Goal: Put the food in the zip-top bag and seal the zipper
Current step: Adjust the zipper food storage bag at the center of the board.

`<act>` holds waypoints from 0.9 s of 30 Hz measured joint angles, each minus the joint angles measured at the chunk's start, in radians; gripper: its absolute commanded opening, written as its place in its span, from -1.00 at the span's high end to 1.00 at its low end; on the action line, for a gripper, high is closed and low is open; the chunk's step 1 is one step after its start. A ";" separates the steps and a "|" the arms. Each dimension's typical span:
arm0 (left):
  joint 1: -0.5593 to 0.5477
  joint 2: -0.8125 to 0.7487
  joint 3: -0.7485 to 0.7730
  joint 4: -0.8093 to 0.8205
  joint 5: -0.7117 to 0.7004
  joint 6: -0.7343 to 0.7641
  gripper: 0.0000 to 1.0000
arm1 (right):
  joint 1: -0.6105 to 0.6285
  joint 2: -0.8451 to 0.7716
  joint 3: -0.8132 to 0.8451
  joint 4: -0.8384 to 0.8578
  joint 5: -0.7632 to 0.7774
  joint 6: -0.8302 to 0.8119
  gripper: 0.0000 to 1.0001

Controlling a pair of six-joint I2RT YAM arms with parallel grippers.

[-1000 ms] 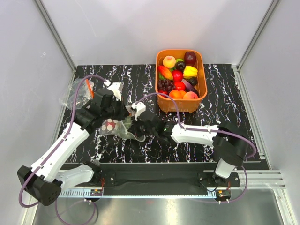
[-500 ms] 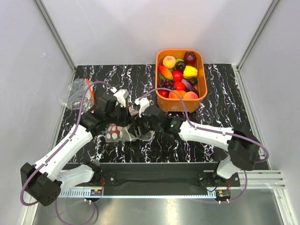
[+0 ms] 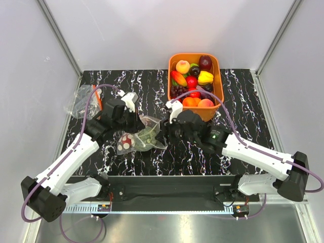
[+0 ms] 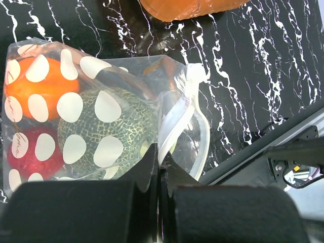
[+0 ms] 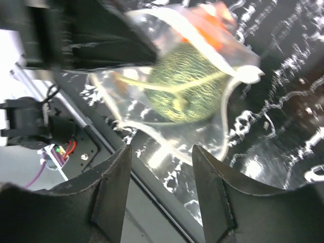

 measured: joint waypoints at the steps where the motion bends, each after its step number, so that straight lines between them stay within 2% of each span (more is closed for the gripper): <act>1: 0.000 0.000 0.000 0.000 -0.002 0.001 1.00 | -0.009 -0.003 -0.002 -0.016 0.002 0.003 -0.13; 4: 0.000 0.000 0.000 -0.003 -0.007 0.002 1.00 | -0.052 -0.010 -0.040 -0.031 -0.006 0.017 -0.14; 8: 0.000 0.000 0.001 -0.005 -0.010 0.002 1.00 | -0.115 0.005 -0.116 -0.036 -0.018 0.040 -0.31; 16: 0.000 -0.001 0.003 -0.019 -0.019 0.003 1.00 | -0.144 0.173 -0.137 0.029 -0.071 0.100 -0.23; 18: 0.000 -0.001 0.006 -0.026 -0.020 0.005 1.00 | -0.144 0.202 -0.137 0.054 -0.091 0.113 0.00; 20: 0.000 -0.002 0.010 -0.033 -0.025 0.007 1.00 | -0.144 0.223 -0.137 0.078 -0.103 0.124 0.34; 21: 0.000 -0.002 0.011 -0.035 -0.028 0.009 1.00 | -0.144 0.230 -0.137 0.087 -0.109 0.129 0.74; 22: 0.000 -0.003 0.013 -0.039 -0.033 0.010 1.00 | -0.144 0.235 -0.137 0.092 -0.114 0.130 0.89; 23: 0.000 -0.003 0.016 -0.042 -0.036 0.011 1.00 | -0.144 0.238 -0.137 0.094 -0.117 0.137 1.00; 27: 0.000 -0.006 0.031 -0.064 -0.046 0.024 1.00 | -0.144 0.225 -0.125 0.071 -0.119 0.149 1.00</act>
